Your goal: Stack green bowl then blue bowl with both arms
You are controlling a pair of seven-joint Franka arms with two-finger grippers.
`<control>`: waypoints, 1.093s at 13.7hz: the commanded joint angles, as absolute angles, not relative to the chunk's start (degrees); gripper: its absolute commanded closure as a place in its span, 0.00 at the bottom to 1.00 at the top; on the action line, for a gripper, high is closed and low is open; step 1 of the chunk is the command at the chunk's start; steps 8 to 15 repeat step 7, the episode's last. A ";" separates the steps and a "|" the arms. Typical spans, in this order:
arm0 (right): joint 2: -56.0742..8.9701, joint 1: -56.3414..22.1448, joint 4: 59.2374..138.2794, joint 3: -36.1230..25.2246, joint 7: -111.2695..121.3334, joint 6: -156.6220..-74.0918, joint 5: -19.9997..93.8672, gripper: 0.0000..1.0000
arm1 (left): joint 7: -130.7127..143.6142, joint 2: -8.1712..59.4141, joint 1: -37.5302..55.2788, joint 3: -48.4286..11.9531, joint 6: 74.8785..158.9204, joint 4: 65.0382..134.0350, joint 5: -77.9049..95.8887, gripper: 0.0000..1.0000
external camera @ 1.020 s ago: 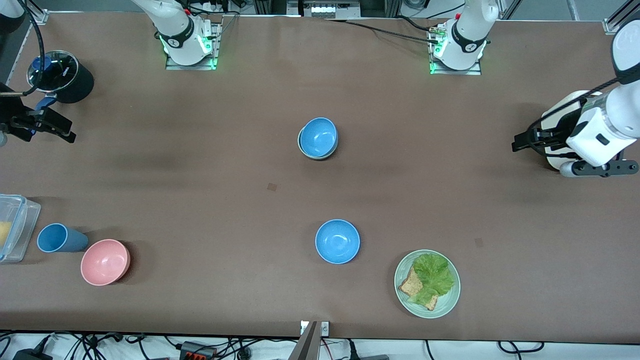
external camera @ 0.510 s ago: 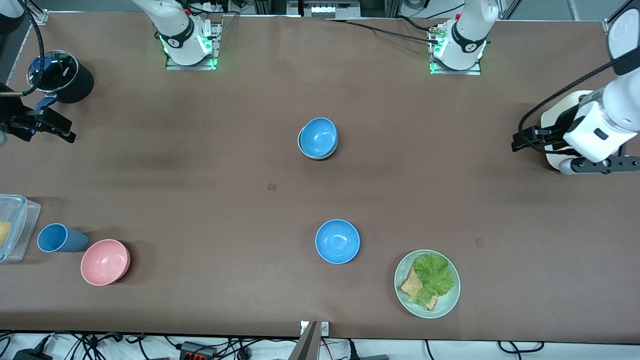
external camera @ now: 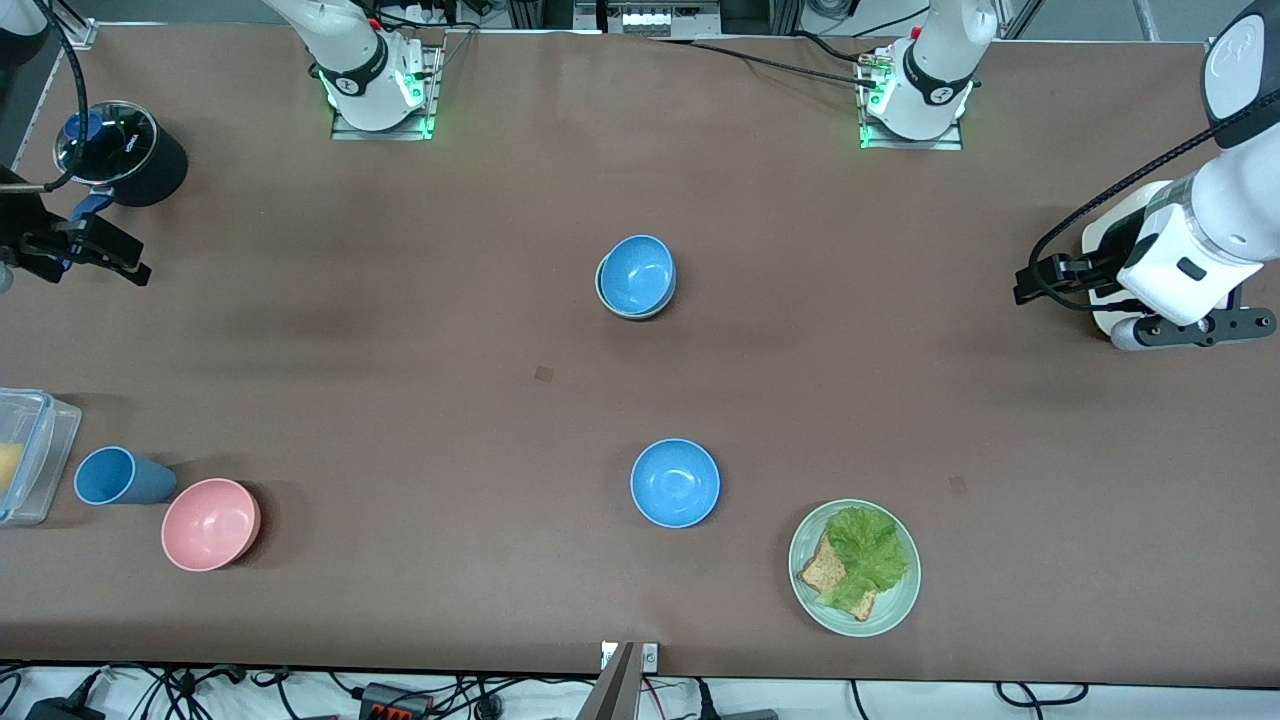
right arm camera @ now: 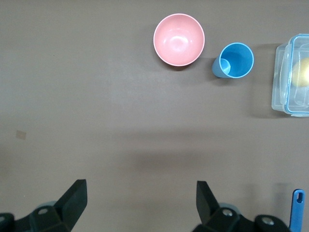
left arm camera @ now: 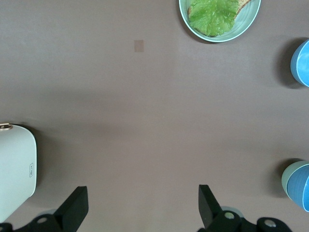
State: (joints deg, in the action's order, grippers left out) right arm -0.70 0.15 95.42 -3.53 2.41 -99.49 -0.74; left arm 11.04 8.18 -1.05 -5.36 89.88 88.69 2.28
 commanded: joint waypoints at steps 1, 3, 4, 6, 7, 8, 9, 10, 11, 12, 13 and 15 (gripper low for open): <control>-0.26 0.26 94.75 -3.52 2.11 -98.53 -0.44 0.00 | 12.04 8.35 -1.49 -5.80 89.12 87.71 1.67 0.00; -0.18 0.26 94.75 -3.52 2.11 -98.53 -0.44 0.00 | 11.95 8.44 -1.67 -5.80 89.03 87.80 1.67 0.00; -0.18 0.26 94.75 -3.52 2.11 -98.53 -0.44 0.00 | 11.95 8.44 -1.58 -5.80 89.03 87.72 1.67 0.00; -0.18 0.26 94.75 -3.52 2.11 -98.53 -0.44 0.00 | 11.95 8.44 -1.32 -5.80 89.12 87.71 1.67 0.00; -0.18 0.26 94.75 -3.52 2.11 -98.53 -0.44 0.00 | 12.04 8.44 -1.32 -5.80 89.12 87.71 1.67 0.00; -0.18 0.26 94.75 -3.52 2.11 -98.53 -0.44 0.00 | 12.04 8.44 -1.32 -5.80 89.12 87.71 1.67 0.00; -0.18 0.26 94.75 -3.52 2.11 -98.53 -0.44 0.00 | 12.04 8.44 -1.32 -5.80 89.12 87.71 1.67 0.00; -0.18 0.26 94.75 -3.52 2.11 -98.53 -0.44 0.00 | 12.04 8.44 -1.32 -5.80 89.12 87.71 1.67 0.00; -0.18 0.26 94.75 -3.52 2.11 -98.53 -0.44 0.00 | 12.04 8.44 -1.32 -5.80 89.12 87.71 1.67 0.00; -0.18 0.26 94.75 -3.52 2.11 -98.53 -0.44 0.00 | 12.04 8.44 -1.32 -5.80 89.12 87.71 1.67 0.00; -0.18 0.26 94.75 -3.52 2.11 -98.53 -0.44 0.00 | 12.04 8.44 -1.32 -5.80 89.12 87.71 1.67 0.00; -0.18 0.26 94.75 -3.52 2.11 -98.53 -0.44 0.00 | 12.04 8.44 -1.32 -5.80 89.12 87.71 1.67 0.00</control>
